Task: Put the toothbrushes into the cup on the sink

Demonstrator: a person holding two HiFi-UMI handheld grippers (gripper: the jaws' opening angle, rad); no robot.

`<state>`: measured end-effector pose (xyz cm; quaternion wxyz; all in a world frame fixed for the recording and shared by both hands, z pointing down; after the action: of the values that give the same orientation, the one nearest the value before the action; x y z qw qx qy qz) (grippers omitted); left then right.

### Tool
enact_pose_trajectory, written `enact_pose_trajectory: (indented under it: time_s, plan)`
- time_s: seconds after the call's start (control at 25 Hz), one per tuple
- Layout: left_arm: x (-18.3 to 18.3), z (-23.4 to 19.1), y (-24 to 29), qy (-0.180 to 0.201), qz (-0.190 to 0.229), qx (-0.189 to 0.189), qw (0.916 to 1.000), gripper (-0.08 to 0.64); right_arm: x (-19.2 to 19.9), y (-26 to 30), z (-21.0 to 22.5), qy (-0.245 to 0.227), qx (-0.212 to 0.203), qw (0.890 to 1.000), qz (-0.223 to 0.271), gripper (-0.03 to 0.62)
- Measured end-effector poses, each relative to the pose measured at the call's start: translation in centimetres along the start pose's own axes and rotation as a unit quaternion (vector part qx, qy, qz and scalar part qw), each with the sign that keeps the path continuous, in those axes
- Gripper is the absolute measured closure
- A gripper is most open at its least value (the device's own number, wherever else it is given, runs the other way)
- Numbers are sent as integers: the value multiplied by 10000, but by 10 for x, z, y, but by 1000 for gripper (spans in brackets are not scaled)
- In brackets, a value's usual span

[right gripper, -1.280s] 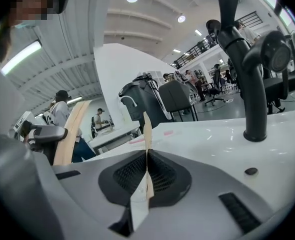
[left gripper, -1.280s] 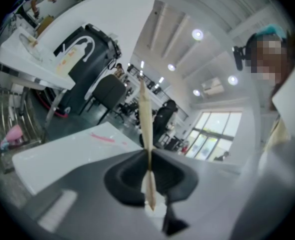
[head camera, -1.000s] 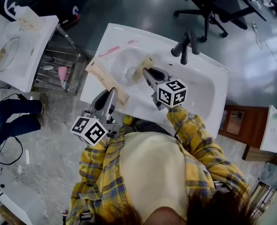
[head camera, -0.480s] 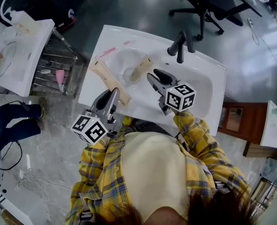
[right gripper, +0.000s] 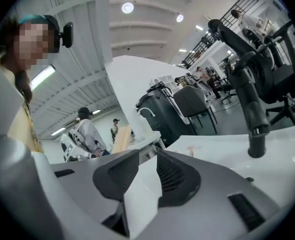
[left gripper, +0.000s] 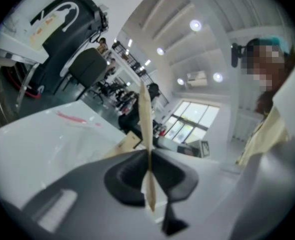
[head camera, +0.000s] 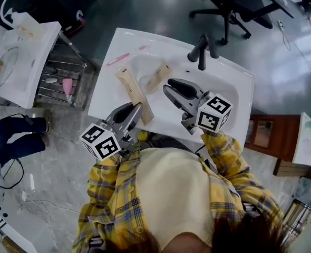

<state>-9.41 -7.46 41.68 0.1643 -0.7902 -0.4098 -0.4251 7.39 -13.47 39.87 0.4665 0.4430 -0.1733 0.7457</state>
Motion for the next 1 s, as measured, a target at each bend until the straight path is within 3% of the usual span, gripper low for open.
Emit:
enact_pose_trajectory:
  time_s: [0.32, 0.6, 0.8, 1.0]
  plan:
    - [3, 19, 4, 149, -548, 970, 9937, 535, -20, 14, -37, 633, -1402, 9880, -171, 482]
    - [5, 36, 2, 7, -709, 1825, 9806, 535, -9, 22, -50, 1197, -2300, 9631, -727, 442]
    - [13, 41, 0, 74, -1089, 2099, 9716, 535, -6, 24, -59, 1162, -2762, 9481, -1064, 449]
    - [16, 43, -3, 49, -1187, 2198, 9683, 535, -5, 25, -64, 1154, -3046, 9370, -1266, 515]
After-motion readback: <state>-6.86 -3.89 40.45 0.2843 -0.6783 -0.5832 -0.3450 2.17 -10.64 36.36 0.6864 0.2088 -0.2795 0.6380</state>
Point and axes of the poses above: the fingertips, and each gripper's own axes: y forward along the fingers, z to its right, x out of its underside, the point moved 5 cm from there along -y, backward along the fingers, and after that the axes turned 6 degrees about y, right-handed, at the moved point
